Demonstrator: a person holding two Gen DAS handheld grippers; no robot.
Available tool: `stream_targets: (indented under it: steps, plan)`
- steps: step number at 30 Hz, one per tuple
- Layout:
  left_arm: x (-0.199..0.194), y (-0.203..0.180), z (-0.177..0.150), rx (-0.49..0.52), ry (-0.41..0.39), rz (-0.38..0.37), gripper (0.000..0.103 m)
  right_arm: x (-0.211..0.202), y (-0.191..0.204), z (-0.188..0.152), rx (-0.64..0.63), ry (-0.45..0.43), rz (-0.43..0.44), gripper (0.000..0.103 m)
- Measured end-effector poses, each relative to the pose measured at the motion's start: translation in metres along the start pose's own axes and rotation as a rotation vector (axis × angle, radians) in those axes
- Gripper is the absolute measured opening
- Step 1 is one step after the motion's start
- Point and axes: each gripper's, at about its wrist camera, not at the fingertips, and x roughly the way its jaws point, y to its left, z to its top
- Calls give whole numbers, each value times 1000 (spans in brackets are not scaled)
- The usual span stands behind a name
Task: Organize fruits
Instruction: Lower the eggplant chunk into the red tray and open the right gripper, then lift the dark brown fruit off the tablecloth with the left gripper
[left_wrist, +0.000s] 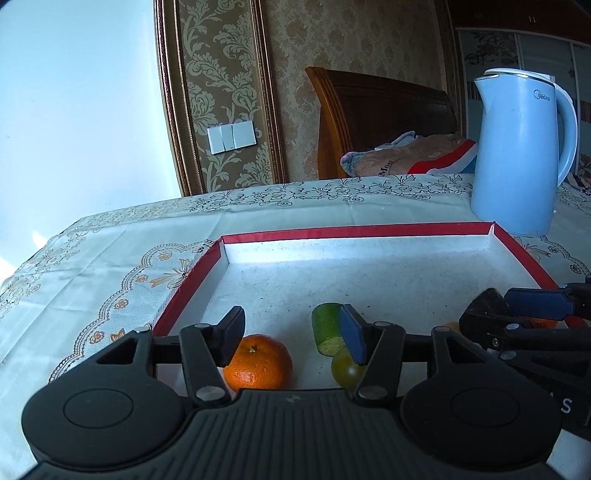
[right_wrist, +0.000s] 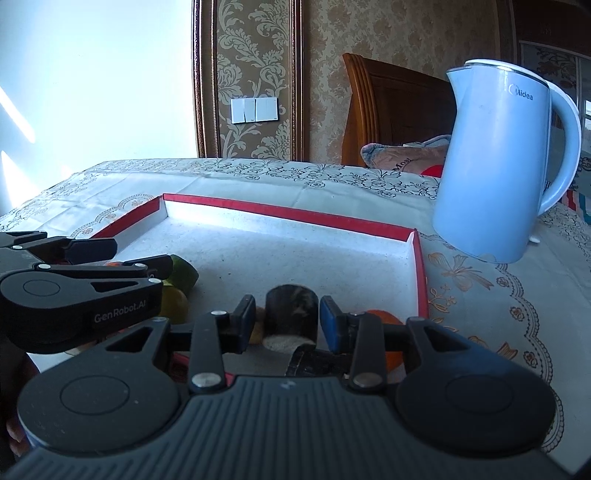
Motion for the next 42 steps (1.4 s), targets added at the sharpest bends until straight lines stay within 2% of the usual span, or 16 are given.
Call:
stream_targets:
  steps: [2, 4, 6, 10, 12, 20, 23, 25, 28, 33, 42]
  plan:
    - [0, 1, 0, -6, 3, 0, 58, -1, -1, -1, 2, -3, -9, 45]
    - [0, 3, 0, -13, 7, 0, 59, -2, -2, -1, 7, -19, -19, 55]
    - [-1, 5, -1, -24, 13, 1, 67, -5, -2, -1, 11, -28, -22, 55]
    - [-6, 12, -2, -56, 22, -30, 70, -11, -7, -1, 39, -50, -18, 55]
    - [-10, 17, -4, -75, 19, -54, 82, -16, -9, -2, 52, -67, -19, 55]
    - [-40, 52, -16, -149, -8, -171, 82, -44, -16, -13, 77, -110, 8, 55]
    - [-61, 59, -29, -99, -21, -213, 82, -50, -21, -18, 95, -114, 21, 55]
    - [-72, 61, -39, -61, -26, -201, 82, -52, -24, -20, 107, -116, 27, 55]
    - [-81, 69, -51, -80, -6, -206, 82, -51, -25, -21, 118, -111, 44, 55]
    - [-84, 71, -65, -33, -2, -151, 82, -53, -19, -25, 102, -77, 86, 55]
    - [-64, 64, -58, -24, 53, -112, 82, -67, -7, -39, 99, -34, 154, 55]
